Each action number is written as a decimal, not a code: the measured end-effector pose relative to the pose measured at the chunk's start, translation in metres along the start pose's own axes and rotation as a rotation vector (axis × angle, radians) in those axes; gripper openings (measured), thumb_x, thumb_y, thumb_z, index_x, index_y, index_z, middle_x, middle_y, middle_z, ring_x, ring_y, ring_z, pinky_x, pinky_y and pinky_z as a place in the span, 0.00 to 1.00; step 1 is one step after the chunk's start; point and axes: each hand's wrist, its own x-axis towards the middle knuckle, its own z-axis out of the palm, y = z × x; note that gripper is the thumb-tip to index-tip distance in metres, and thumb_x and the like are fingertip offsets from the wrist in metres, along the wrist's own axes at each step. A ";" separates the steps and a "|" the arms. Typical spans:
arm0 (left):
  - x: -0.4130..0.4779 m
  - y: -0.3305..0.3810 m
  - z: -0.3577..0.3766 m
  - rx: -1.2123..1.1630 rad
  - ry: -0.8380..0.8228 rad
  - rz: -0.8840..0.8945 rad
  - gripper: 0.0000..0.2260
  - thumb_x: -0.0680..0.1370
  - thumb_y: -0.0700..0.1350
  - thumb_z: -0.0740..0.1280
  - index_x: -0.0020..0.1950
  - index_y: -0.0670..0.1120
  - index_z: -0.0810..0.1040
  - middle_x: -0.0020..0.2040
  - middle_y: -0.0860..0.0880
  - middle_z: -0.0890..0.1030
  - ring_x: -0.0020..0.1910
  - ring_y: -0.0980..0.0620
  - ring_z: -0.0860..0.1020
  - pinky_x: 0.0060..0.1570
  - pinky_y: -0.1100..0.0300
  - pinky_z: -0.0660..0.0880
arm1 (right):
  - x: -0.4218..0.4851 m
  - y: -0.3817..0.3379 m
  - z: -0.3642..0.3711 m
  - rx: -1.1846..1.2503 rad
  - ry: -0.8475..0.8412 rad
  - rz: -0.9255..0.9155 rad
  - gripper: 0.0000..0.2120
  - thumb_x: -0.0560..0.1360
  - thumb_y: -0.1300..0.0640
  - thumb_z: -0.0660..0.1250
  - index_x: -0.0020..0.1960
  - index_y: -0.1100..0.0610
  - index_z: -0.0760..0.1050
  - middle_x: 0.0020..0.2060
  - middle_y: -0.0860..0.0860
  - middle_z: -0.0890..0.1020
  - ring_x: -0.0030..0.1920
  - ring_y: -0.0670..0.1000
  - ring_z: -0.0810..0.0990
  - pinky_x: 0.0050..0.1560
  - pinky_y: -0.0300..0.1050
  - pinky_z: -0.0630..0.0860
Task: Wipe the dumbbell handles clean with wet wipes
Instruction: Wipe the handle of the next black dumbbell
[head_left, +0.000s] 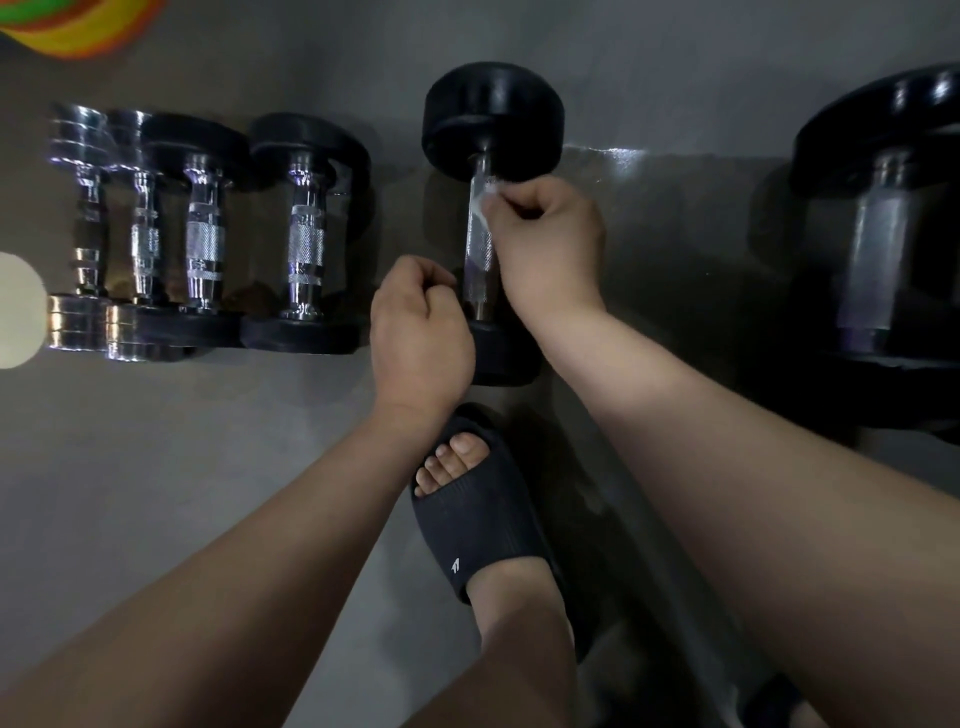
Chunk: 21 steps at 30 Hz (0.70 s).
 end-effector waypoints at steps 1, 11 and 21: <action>0.000 0.001 0.000 0.006 0.002 0.003 0.08 0.74 0.43 0.57 0.42 0.55 0.73 0.40 0.52 0.78 0.43 0.48 0.77 0.42 0.53 0.73 | -0.005 0.003 -0.003 -0.009 -0.027 -0.001 0.03 0.73 0.55 0.76 0.44 0.55 0.85 0.38 0.45 0.85 0.41 0.43 0.83 0.47 0.41 0.79; -0.012 0.016 0.008 0.119 0.014 0.033 0.07 0.76 0.40 0.57 0.46 0.48 0.75 0.44 0.53 0.76 0.53 0.48 0.72 0.49 0.58 0.67 | 0.027 -0.002 -0.003 0.155 0.054 0.280 0.06 0.74 0.53 0.73 0.41 0.55 0.84 0.34 0.49 0.86 0.38 0.50 0.85 0.46 0.52 0.84; -0.007 0.016 0.011 0.120 -0.021 0.017 0.09 0.76 0.38 0.58 0.49 0.46 0.75 0.50 0.49 0.78 0.55 0.45 0.72 0.58 0.52 0.70 | 0.031 0.008 -0.022 0.188 0.122 0.263 0.06 0.74 0.56 0.74 0.46 0.57 0.82 0.37 0.51 0.85 0.37 0.48 0.83 0.47 0.50 0.84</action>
